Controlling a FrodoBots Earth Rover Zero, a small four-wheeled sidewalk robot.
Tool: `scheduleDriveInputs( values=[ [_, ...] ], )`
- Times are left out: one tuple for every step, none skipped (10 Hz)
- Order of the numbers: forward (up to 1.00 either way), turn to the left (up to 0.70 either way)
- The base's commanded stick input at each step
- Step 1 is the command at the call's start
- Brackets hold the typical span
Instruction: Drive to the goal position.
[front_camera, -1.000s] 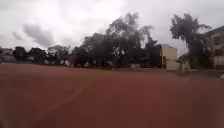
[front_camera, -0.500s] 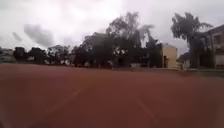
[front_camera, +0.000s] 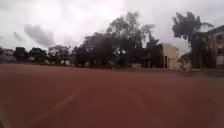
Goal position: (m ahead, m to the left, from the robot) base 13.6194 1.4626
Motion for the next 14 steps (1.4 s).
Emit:
scheduleDriveInputs(
  values=[
    [0.50,0.00],
    [0.50,0.00],
    [0.50,0.00],
    [0.50,0.00],
    [0.50,0.00],
    [0.50,0.00],
    [0.50,0.00],
    [0.50,0.00],
    [0.50,0.00],
    [0.50,0.00],
    [0.50,0.00],
    [0.50,0.00],
    [0.50,0.00],
    [0.50,0.00]
  ],
)
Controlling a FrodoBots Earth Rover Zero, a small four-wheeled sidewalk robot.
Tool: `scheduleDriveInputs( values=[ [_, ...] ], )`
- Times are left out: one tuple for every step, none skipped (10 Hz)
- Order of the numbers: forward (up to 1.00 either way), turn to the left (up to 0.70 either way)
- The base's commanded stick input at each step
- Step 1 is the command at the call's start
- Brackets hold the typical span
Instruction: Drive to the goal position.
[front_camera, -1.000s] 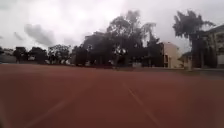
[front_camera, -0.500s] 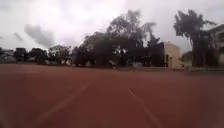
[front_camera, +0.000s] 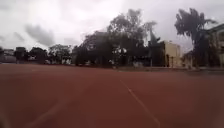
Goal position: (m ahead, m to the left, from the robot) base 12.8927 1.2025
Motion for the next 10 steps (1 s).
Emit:
scheduleDriveInputs(
  values=[
    [0.50,0.00],
    [0.50,0.00],
    [0.50,0.00],
    [0.50,0.00],
    [0.50,0.00],
    [0.50,0.00],
    [0.50,0.00],
    [0.50,0.00],
    [0.50,0.00],
    [0.50,0.00]
  ],
)
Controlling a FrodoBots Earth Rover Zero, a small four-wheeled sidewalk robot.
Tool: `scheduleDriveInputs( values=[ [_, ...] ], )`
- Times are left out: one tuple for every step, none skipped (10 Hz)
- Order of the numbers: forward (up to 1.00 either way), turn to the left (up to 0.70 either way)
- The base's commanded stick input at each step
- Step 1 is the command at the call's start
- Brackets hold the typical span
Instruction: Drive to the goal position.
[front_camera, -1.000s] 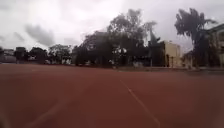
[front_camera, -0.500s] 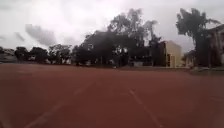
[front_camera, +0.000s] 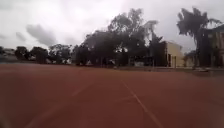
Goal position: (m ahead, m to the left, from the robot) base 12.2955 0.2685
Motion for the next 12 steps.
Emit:
scheduleDriveInputs(
  values=[
    [0.50,0.00],
    [0.50,0.00],
    [0.50,0.00],
    [0.50,0.00],
    [0.50,0.00],
    [0.50,0.00],
    [0.50,0.00],
    [0.50,0.00],
    [0.50,0.00],
    [0.50,0.00],
    [0.50,0.00],
    [0.50,0.00]
  ],
)
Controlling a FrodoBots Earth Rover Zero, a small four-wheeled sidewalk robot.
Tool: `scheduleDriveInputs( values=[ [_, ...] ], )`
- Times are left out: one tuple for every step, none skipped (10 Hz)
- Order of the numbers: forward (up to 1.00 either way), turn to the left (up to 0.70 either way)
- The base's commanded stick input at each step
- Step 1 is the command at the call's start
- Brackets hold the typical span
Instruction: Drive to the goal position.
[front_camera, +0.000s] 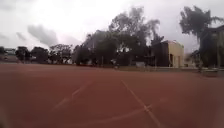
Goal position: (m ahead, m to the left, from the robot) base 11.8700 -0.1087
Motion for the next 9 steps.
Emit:
scheduleDriveInputs(
  values=[
    [0.50,0.00],
    [0.50,0.00],
    [0.50,0.00],
    [0.50,0.00],
    [0.50,0.00],
    [0.50,0.00],
    [0.50,0.00],
    [0.50,0.00],
    [0.50,0.00]
  ],
)
